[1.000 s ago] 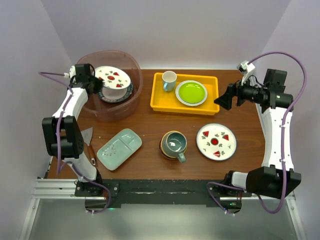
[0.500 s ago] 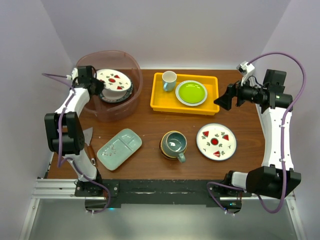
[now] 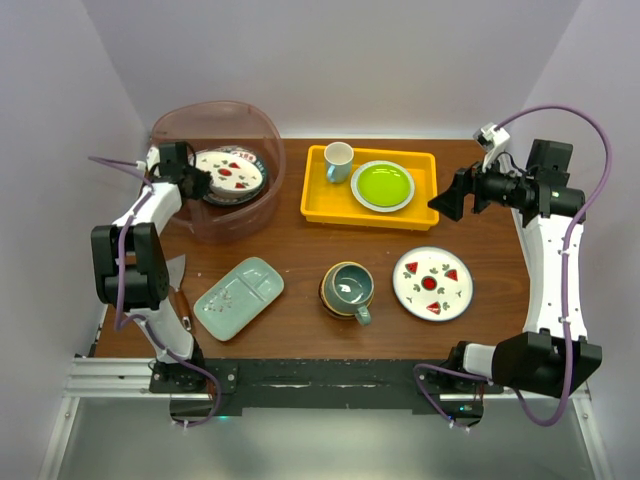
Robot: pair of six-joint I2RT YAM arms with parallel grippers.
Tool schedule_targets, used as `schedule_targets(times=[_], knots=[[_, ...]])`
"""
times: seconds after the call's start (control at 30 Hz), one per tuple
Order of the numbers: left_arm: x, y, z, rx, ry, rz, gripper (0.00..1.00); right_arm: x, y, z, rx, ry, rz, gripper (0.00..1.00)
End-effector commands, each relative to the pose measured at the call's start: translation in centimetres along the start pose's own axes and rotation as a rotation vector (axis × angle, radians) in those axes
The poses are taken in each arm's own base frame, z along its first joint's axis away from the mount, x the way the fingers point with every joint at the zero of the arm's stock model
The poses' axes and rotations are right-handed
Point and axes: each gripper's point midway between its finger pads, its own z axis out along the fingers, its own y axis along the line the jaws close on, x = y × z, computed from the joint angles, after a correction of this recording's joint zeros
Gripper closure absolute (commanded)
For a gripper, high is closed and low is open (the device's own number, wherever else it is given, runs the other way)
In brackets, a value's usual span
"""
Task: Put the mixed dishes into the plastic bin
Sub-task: Place the plate in the plastic bin.
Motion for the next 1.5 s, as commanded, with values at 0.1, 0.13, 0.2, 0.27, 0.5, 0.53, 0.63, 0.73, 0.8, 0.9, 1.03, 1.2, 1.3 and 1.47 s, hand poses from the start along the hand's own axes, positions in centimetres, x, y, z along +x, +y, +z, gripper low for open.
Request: schedule_targets(times=[0.1, 0.13, 0.2, 0.27, 0.5, 0.53, 0.63, 0.73, 0.8, 0.9, 1.03, 1.2, 1.3, 1.47], knots=[[-2.6, -3.9, -1.8, 0.137, -0.087, -0.039, 0.63, -0.6, -0.1, -0.3, 0.017, -0.023, -0.043, 0.02], [-2.6, -3.9, -1.7, 0.135, -0.088, -0.039, 0.58, -0.6, -0.1, -0.3, 0.017, -0.022, -0.04, 0.02], [-2.4, -3.5, -1.7, 0.11, -0.079, -0.038, 0.54, -0.6, 0.0, -0.3, 0.016, -0.023, -0.042, 0.02], [-2.3, -3.0, -1.9, 0.081, -0.068, -0.042, 0.46, -0.6, 0.0, -0.3, 0.015, -0.024, -0.043, 0.02], [-1.9, -1.8, -2.4, -0.003, -0.043, -0.051, 0.2, -0.7, 0.0, -0.3, 0.011, -0.027, -0.043, 0.02], [-2.1, -1.8, -2.6, -0.01, -0.044, -0.054, 0.14, -0.6, 0.0, -0.3, 0.014, -0.026, -0.043, 0.02], [-2.0, -1.6, -3.1, -0.039, -0.028, -0.055, 0.04, -0.7, 0.1, -0.3, 0.011, -0.029, -0.046, 0.02], [-2.1, -1.9, -3.7, -0.054, -0.014, -0.054, 0.0, -0.8, 0.0, -0.4, 0.013, -0.03, -0.048, 0.02], [-2.6, -2.6, -4.2, -0.049, -0.018, -0.056, 0.0, -0.8, 0.1, -0.4, 0.011, -0.03, -0.047, 0.02], [-3.1, -3.3, -5.2, -0.052, -0.015, -0.053, 0.0, -0.9, 0.1, -0.4, 0.011, -0.031, -0.048, 0.02], [-3.6, -4.0, -6.6, -0.041, -0.016, -0.052, 0.0, -0.9, 0.1, -0.4, 0.013, -0.031, -0.049, 0.02], [-4.6, -5.6, -8.9, 0.016, -0.043, -0.057, 0.0, -1.0, 0.2, -0.5, 0.012, -0.031, -0.054, 0.02], [-4.9, -6.0, -9.9, 0.037, -0.048, -0.056, 0.0, -1.0, 0.2, -0.5, 0.012, -0.031, -0.056, 0.02], [-5.3, -6.9, -12.1, 0.09, -0.06, -0.051, 0.0, -1.0, 0.2, -0.5, 0.013, -0.029, -0.058, 0.02]])
